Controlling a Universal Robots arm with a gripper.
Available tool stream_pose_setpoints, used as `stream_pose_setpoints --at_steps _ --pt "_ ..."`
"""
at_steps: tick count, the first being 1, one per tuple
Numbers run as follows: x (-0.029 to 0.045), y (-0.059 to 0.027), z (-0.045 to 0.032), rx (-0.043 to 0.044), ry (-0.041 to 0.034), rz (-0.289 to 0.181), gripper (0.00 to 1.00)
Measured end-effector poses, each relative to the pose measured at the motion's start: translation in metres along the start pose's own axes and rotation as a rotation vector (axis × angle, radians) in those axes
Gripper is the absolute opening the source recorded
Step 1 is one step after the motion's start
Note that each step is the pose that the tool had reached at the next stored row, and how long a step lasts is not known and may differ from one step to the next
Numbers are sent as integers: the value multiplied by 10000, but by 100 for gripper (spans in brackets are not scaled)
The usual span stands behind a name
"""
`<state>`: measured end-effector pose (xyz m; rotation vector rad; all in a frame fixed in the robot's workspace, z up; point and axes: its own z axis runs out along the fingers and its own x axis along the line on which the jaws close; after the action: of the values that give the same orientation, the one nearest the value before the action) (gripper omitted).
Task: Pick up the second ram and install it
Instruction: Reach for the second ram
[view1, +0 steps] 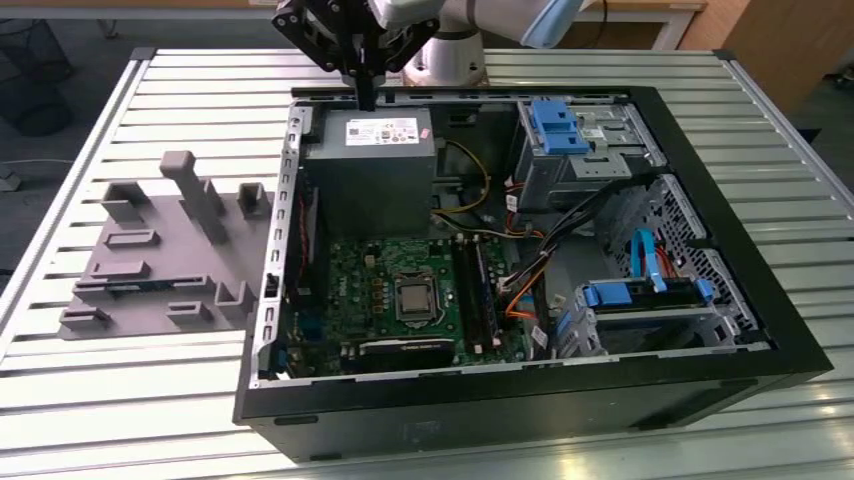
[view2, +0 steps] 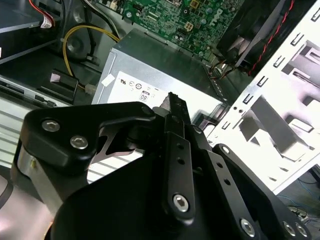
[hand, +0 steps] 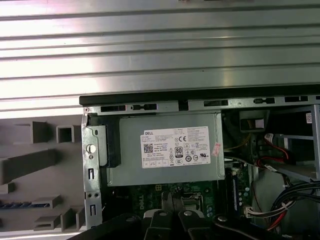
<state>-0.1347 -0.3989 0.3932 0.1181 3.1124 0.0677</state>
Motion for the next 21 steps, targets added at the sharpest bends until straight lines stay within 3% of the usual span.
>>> stream_pose_setpoints --at_steps 21 --pt "115 -9 1 0 0 -1 11"
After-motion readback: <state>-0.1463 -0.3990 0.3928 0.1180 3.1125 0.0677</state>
